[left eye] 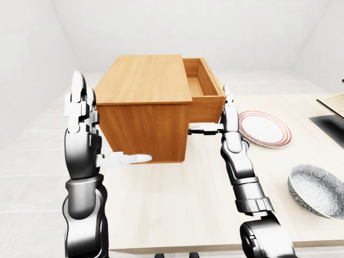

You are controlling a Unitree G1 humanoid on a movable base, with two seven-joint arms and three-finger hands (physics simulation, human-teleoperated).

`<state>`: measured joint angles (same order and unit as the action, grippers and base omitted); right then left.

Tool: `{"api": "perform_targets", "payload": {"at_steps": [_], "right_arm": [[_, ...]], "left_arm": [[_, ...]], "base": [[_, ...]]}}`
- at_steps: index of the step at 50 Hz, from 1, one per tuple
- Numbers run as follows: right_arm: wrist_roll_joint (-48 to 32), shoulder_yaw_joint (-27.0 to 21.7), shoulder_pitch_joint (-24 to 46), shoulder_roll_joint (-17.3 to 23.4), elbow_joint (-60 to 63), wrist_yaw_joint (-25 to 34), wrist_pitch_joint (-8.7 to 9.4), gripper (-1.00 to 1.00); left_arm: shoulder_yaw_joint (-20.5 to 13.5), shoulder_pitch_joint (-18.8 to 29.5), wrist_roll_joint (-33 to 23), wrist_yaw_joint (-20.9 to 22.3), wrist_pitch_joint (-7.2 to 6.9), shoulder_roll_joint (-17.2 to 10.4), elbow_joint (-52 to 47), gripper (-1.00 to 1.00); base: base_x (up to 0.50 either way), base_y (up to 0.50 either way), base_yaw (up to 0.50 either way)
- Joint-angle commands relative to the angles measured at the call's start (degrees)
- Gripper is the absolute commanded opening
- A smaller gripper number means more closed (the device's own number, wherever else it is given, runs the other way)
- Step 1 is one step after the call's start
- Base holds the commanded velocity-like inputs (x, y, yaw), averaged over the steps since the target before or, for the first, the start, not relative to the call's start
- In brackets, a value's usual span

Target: Close the top drawer of the cabinet.

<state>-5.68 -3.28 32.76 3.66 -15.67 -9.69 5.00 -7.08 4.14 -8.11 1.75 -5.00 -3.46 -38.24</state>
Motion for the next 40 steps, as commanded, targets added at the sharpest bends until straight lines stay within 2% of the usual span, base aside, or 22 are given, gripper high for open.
{"api": "perform_targets", "payload": {"at_steps": [1,15,40], "right_arm": [[-0.38,2.6,-0.17,-2.05,-0.6,1.86,0.0,1.0],[-0.84,2.73,-0.34,-2.3,1.14,2.43,0.0,1.0],[-2.56,5.15,-1.61,-5.56,1.18,3.58,0.0,1.0]], "left_arm": [[0.09,-0.05,0.7,0.2,0.0,0.08,0.36,1.0],[0.05,0.05,0.67,0.2,0.0,0.06,0.82,1.0],[-0.11,-0.08,0.93,0.34,0.0,0.1,0.44,1.0]], "base": [[0.01,0.0,0.0],[0.0,0.0,0.0],[0.0,0.0,0.0]]}}
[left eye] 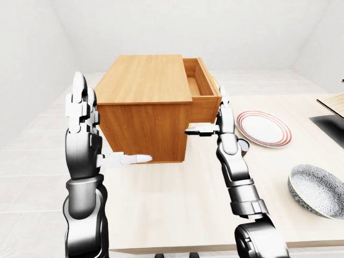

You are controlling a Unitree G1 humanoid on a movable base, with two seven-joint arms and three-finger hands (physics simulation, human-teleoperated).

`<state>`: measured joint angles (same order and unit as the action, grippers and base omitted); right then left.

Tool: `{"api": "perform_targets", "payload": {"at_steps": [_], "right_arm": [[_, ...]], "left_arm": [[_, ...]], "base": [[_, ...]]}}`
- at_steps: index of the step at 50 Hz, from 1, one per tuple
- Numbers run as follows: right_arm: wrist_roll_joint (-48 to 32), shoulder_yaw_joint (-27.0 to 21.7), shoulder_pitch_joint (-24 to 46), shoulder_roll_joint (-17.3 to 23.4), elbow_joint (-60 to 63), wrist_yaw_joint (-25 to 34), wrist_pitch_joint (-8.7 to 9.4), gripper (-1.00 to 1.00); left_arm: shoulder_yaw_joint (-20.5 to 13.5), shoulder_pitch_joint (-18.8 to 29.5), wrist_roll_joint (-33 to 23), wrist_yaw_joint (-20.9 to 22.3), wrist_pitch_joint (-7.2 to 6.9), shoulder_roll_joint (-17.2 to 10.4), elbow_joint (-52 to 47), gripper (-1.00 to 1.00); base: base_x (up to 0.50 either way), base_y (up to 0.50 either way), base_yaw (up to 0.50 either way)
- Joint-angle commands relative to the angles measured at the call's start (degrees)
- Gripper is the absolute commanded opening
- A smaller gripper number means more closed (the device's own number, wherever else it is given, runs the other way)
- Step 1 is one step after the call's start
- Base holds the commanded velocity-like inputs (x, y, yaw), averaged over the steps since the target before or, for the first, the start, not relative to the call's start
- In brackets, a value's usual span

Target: Close the top drawer of the cabinet.

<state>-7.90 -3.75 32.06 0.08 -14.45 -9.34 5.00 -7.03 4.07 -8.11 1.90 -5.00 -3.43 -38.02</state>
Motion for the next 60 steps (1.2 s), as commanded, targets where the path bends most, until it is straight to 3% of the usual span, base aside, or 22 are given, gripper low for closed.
{"api": "perform_targets", "payload": {"at_steps": [1,60], "right_arm": [[-0.54,5.72,-0.89,-1.96,0.08,3.23,0.0,1.0],[-4.8,9.56,0.18,-6.72,-0.72,5.72,0.0,1.0]], "left_arm": [[-0.15,-0.01,0.94,0.18,0.0,0.06,0.23,1.0],[-0.11,0.02,1.14,0.25,0.0,0.0,0.49,1.0]], "base": [[0.0,0.0,0.0],[0.0,0.0,0.0]]}}
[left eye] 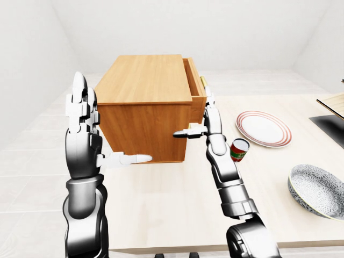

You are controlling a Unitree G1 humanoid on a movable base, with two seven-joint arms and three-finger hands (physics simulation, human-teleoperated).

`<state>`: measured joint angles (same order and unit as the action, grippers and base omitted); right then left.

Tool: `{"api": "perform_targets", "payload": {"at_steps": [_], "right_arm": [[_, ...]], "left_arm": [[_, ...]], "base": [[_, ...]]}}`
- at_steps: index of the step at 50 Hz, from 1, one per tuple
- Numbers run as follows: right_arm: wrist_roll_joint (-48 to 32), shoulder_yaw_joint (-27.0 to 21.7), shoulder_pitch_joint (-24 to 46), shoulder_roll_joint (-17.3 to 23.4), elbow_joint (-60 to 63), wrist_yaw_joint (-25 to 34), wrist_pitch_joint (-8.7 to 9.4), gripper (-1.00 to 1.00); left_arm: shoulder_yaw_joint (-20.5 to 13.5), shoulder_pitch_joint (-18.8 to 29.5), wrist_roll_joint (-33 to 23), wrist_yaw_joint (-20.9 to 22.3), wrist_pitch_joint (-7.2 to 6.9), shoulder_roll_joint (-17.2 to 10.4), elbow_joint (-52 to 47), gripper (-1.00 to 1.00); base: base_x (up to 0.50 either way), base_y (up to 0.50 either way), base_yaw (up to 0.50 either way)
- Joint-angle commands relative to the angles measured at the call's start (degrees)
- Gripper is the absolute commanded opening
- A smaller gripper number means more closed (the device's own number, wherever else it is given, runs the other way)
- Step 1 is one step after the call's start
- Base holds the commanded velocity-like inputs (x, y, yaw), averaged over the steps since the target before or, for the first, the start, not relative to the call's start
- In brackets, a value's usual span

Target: Close the top drawer of the cabinet.

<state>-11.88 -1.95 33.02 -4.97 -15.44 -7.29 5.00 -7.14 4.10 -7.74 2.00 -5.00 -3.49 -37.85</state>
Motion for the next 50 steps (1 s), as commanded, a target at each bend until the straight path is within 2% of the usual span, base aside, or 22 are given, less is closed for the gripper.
{"api": "perform_targets", "payload": {"at_steps": [1,50], "right_arm": [[-0.86,7.69,-0.73,-1.69,0.2,3.73,0.0,1.0],[-7.17,12.95,-2.42,-8.49,-3.04,5.79,0.0,1.0]], "left_arm": [[0.02,0.0,0.76,0.16,0.0,0.07,0.24,1.0],[0.1,-0.01,0.65,0.39,0.0,0.02,0.33,1.0]], "base": [[0.0,0.0,0.0],[0.0,0.0,0.0]]}}
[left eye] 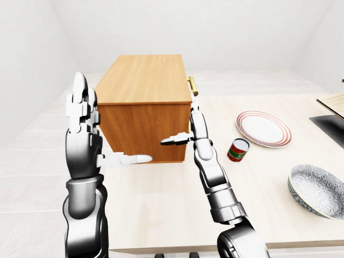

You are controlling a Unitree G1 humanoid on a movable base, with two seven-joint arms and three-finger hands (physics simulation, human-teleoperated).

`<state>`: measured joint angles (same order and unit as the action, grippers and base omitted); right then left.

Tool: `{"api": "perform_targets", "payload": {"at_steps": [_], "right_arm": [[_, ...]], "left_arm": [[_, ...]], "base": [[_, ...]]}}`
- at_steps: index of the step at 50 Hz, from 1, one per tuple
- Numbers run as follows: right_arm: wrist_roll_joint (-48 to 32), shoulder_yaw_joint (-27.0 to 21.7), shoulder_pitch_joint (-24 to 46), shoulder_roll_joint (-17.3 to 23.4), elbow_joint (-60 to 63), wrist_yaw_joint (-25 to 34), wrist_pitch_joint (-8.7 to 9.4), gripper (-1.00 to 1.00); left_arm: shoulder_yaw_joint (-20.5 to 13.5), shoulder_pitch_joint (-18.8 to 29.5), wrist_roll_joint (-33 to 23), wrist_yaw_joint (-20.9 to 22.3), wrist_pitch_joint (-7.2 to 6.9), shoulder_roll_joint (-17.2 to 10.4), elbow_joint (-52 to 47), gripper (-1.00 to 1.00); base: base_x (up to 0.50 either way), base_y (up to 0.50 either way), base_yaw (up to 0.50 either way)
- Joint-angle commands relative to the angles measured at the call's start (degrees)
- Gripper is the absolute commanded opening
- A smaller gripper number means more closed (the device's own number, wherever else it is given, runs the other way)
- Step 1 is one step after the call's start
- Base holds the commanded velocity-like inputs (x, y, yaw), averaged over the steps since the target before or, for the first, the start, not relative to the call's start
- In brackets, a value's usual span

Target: Close the top drawer of the cabinet.

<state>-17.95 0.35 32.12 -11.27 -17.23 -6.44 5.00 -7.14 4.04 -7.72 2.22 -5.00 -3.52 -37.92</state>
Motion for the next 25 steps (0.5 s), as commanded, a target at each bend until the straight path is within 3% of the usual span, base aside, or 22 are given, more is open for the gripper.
{"api": "perform_targets", "payload": {"at_steps": [1,15,25], "right_arm": [[-1.15,10.66,-1.54,-2.27,-1.01,5.11,0.0,1.0],[-1.01,11.38,-2.8,-3.98,0.61,6.49,0.0,1.0],[-4.13,14.93,-6.06,-5.23,1.44,6.61,0.0,1.0]], "left_arm": [[0.13,-0.02,0.6,0.17,0.0,0.07,0.38,1.0],[-0.04,-0.05,0.79,0.32,0.0,0.09,0.09,1.0],[0.0,-0.18,0.78,0.4,0.0,0.07,-0.12,1.0]], "base": [[0.0,0.0,0.0],[0.0,0.0,0.0],[0.0,0.0,0.0]]}}
